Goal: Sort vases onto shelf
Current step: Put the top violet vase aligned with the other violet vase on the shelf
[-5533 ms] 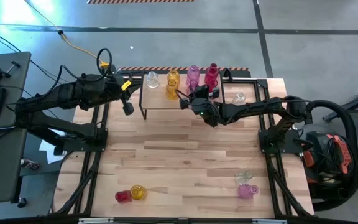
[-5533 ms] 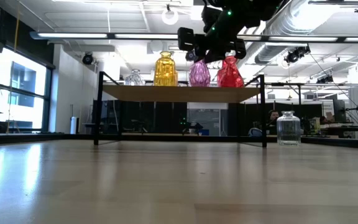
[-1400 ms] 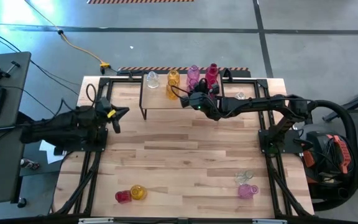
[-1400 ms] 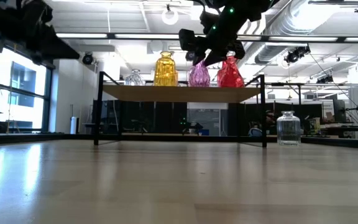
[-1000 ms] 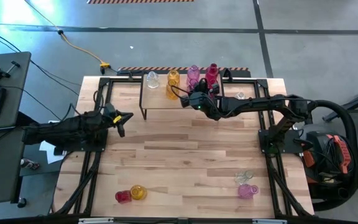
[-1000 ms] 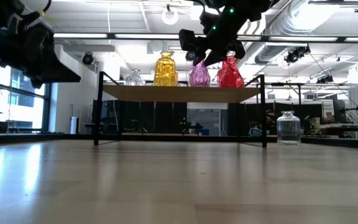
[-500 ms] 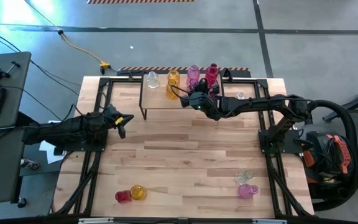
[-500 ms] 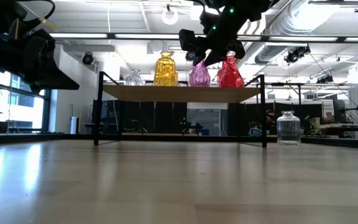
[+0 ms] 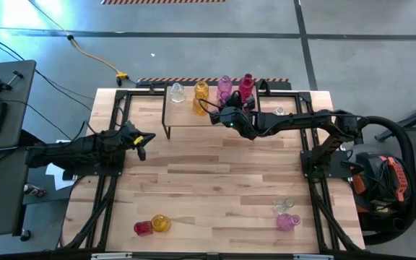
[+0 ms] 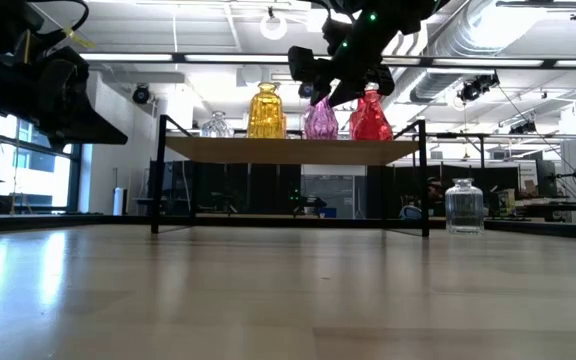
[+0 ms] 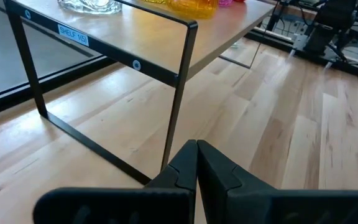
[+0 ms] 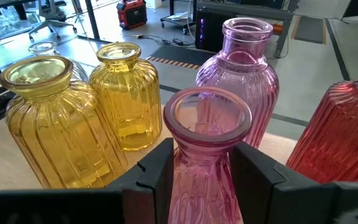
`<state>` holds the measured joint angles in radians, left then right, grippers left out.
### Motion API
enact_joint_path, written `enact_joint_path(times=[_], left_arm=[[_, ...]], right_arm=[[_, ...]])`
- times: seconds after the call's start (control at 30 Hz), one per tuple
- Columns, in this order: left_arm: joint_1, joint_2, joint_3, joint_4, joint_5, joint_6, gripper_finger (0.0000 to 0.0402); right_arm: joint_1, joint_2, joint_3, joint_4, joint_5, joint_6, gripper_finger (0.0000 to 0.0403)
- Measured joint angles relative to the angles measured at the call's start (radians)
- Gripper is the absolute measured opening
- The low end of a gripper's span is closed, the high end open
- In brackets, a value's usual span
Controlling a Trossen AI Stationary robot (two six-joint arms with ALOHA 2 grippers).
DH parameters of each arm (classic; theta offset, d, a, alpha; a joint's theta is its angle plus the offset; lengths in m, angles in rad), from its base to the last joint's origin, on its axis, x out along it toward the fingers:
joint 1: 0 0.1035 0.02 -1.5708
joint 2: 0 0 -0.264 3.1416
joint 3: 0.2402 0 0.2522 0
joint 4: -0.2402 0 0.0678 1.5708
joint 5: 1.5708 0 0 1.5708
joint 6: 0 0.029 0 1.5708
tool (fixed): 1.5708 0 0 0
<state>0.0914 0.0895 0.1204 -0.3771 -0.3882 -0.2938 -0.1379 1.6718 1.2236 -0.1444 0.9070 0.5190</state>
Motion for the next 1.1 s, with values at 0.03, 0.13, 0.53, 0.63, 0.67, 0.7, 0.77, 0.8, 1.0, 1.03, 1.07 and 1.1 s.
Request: enact_joint_path(times=[0.03, 0.13, 0.53, 0.63, 0.67, 0.7, 0.77, 0.8, 1.0, 1.03, 1.07, 1.1], left_arm=[[0.0, 0.0, 0.0, 0.0, 0.0, 0.0, 0.0001], [0.0, 0.0, 0.0, 0.0, 0.001, 0.0, 0.0001], [0.0, 0.0, 0.0, 0.0, 0.001, 0.0, 0.0001], [0.0, 0.0, 0.0, 0.0, 0.001, 0.0, 0.0001], [0.0, 0.0, 0.0, 0.0, 0.001, 0.0, 0.0001], [0.0, 0.0, 0.0, 0.0, 0.001, 0.0, 0.0001], [0.0, 0.0, 0.0, 0.0, 0.001, 0.0, 0.0001], [0.0, 0.0, 0.0, 0.0, 0.001, 0.0, 0.0001], [0.0, 0.0, 0.0, 0.0, 0.001, -0.001, 0.0001], [0.0, 0.0, 0.0, 0.0, 0.001, 0.0, 0.0001], [0.0, 0.0, 0.0, 0.0, 0.0, 0.0, 0.0001], [0.0, 0.0, 0.0, 0.0, 0.0, 0.0, 0.0001]], right_arm=[[0.0, 0.0, 0.0, 0.0, 0.0, 0.0, 0.0119], [0.0, 0.0, 0.0, 0.0, -0.001, 0.0, 0.0119], [0.0, 0.0, 0.0, -0.001, 0.0, 0.023, 0.0119], [0.0, 0.0, 0.0, -0.001, 0.0, 0.023, 0.0121], [0.0, 0.0, 0.0, -0.001, 0.0, 0.023, 0.0124], [0.0, 0.0, -0.001, -0.001, 0.0, 0.023, 0.0128], [0.0, 0.0, -0.002, -0.005, -0.003, 0.023, 0.0142], [0.0, 0.001, -0.002, -0.007, -0.004, 0.021, 0.0151], [0.0, 0.002, -0.004, -0.014, -0.011, 0.005, 0.0196], [0.0, 0.002, -0.004, -0.013, -0.011, 0.003, 0.0199], [0.0, 0.002, -0.004, -0.012, -0.011, 0.0, 0.02], [0.0, 0.002, -0.004, -0.011, -0.011, 0.001, 0.02]])
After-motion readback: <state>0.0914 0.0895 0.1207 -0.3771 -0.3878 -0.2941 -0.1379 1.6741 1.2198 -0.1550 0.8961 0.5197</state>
